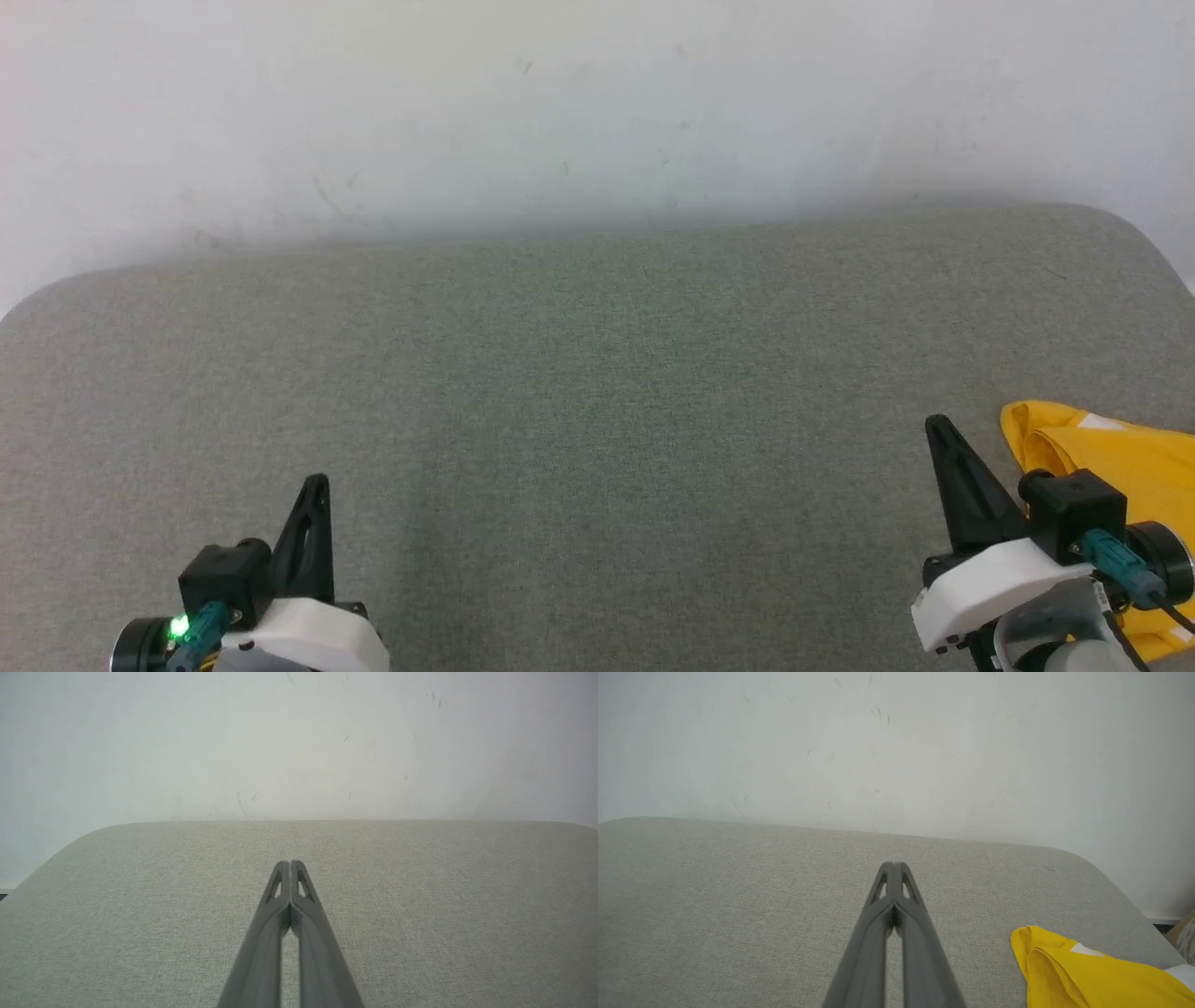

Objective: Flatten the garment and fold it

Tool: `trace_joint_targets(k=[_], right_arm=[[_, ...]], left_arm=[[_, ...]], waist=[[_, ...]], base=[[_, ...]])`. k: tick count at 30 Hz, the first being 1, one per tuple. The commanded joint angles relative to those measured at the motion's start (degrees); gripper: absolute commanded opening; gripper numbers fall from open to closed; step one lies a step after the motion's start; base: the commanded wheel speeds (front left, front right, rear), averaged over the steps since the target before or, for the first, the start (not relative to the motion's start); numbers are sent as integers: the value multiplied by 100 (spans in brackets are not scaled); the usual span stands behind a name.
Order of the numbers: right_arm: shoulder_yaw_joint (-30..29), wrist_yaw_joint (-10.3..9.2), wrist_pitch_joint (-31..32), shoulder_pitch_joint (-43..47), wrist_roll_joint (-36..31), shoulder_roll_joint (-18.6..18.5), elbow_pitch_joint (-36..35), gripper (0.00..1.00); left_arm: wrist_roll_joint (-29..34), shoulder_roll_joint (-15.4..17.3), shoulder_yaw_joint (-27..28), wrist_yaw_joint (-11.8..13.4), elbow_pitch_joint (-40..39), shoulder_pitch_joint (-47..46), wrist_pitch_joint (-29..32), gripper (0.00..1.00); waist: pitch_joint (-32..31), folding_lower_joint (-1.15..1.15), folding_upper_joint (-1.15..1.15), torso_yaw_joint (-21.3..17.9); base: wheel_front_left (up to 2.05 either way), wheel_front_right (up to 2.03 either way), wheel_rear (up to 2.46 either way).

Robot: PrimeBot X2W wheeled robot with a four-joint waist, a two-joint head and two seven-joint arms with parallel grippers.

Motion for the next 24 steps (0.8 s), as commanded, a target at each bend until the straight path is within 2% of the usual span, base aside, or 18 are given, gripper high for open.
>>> trace_joint_targets(k=[1, 24], right_arm=[[-2, -4, 25, -56, -49, 16, -29, 0], [3, -5, 128, -106, -150, 21, -43, 0]], left_arm=[[63, -27, -28, 39, -39, -104, 27, 0], [305, -117, -155, 83, -151, -258, 295, 0]], waist=[[0, 0, 0, 0], [-8, 0, 0, 8]], base=[[0, 0, 0], [0, 0, 0]])
